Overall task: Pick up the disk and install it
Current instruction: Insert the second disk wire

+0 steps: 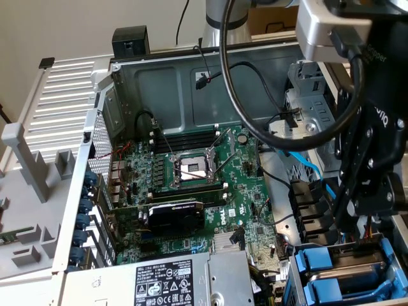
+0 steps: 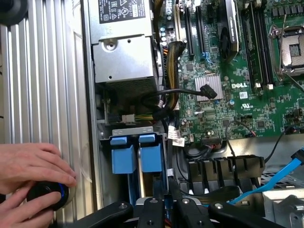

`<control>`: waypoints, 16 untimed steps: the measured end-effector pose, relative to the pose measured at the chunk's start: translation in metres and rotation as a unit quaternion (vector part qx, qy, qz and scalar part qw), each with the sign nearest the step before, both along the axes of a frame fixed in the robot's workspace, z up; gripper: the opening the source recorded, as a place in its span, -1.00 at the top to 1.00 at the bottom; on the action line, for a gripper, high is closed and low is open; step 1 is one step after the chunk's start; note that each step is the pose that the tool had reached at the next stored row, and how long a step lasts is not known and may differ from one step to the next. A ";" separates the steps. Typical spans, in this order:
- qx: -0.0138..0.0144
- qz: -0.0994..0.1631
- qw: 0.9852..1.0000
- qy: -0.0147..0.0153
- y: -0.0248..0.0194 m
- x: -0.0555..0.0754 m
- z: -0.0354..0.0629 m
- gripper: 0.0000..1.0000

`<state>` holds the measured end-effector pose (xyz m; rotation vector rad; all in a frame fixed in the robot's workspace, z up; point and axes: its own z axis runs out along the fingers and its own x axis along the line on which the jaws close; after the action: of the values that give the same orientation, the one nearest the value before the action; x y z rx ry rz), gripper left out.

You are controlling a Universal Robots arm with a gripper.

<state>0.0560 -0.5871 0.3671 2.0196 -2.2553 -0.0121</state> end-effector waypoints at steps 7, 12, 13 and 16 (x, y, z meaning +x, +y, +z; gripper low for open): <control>0.000 0.000 1.000 0.000 -0.0059 0.000 -0.0027 0.67; 0.000 0.000 1.000 0.000 -0.0098 0.000 -0.0043 0.67; 0.000 0.000 1.000 0.000 -0.0098 0.000 -0.0044 0.67; 0.000 0.003 1.000 0.000 -0.0097 0.000 -0.0051 0.67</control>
<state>0.0561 -0.5968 0.3620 2.0256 -2.2499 -0.0117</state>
